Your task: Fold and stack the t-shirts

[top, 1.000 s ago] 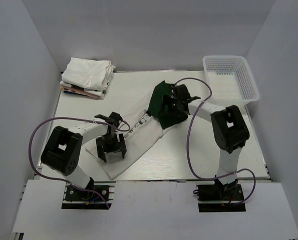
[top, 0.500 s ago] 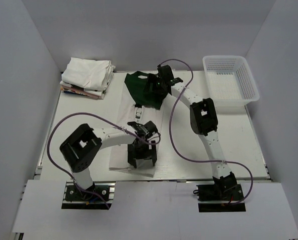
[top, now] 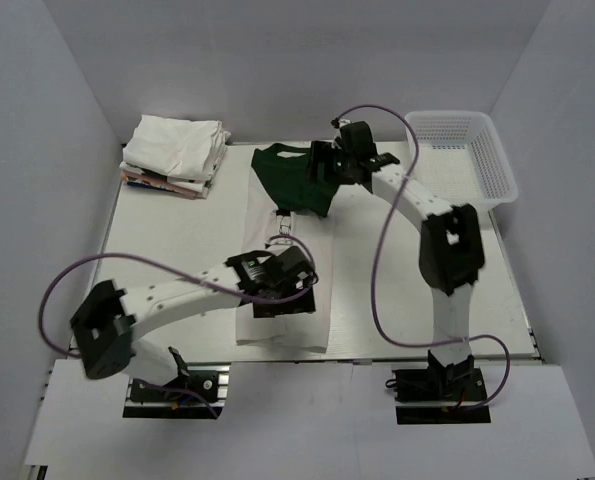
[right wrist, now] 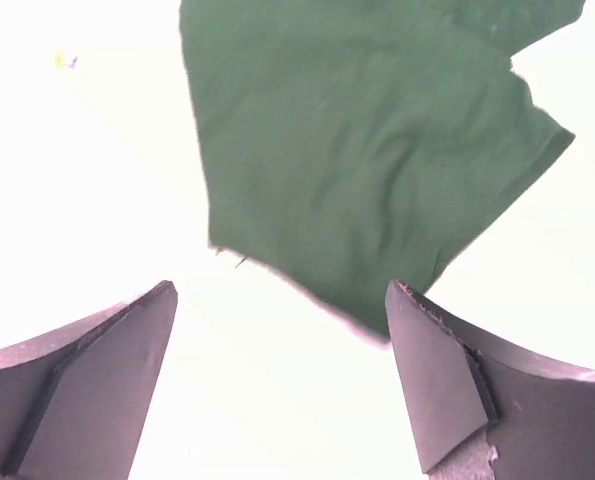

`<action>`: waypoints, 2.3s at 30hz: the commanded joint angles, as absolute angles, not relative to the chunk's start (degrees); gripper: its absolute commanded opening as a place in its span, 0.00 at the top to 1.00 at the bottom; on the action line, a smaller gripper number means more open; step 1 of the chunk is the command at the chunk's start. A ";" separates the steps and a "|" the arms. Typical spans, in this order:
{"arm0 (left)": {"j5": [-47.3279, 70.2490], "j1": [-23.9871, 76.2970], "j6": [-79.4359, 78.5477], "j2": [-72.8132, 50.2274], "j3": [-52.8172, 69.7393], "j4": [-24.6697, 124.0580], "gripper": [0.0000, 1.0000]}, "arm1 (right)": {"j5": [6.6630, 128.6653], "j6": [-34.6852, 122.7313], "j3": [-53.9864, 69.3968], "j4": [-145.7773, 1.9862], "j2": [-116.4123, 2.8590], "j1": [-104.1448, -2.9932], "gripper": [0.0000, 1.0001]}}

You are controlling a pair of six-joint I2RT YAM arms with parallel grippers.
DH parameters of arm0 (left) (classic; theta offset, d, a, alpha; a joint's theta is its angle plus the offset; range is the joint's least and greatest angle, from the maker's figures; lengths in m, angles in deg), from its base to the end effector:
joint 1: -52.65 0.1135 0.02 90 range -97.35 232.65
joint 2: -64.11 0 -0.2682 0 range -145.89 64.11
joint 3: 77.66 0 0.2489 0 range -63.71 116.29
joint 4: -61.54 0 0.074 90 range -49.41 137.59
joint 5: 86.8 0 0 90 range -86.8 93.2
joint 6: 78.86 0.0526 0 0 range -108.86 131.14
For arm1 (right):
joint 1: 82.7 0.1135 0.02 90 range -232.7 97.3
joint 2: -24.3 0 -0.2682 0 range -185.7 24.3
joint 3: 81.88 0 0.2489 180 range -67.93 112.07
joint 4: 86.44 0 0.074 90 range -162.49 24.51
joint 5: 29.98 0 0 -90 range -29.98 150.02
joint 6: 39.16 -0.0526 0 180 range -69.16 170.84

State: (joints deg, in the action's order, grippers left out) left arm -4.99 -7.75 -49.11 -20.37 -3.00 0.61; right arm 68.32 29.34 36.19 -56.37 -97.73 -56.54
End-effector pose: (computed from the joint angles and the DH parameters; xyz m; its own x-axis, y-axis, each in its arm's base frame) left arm 0.1453 -0.2406 0.2190 -0.9585 -0.0526 -0.2804 0.0107 0.9756 -0.2195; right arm 0.4589 0.2339 0.2531 -0.6666 0.0766 -0.7415 -0.3217 0.8677 0.3789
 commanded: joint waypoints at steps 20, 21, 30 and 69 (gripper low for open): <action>-8.41 5.11 -52.86 9.27 -36.46 6.54 0.00 | 73.73 5.40 -36.29 -61.50 -46.70 -28.49 0.10; -7.36 5.71 -51.37 9.27 -36.46 7.24 0.00 | 73.65 5.05 -36.03 -61.59 -47.49 -26.99 0.10; 0.11 6.25 -48.73 8.74 -43.05 12.69 0.51 | 71.80 -0.84 -38.74 -62.55 -49.61 -23.19 0.10; -14.21 22.50 -34.74 -28.58 11.77 10.15 1.00 | 45.34 15.32 -5.72 -65.90 -63.48 -41.90 1.00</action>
State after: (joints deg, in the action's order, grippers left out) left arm -14.76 21.10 -37.90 -25.55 6.90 7.95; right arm 46.22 12.36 -10.54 -63.50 -60.40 -39.23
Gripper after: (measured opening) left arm 0.022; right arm 0.028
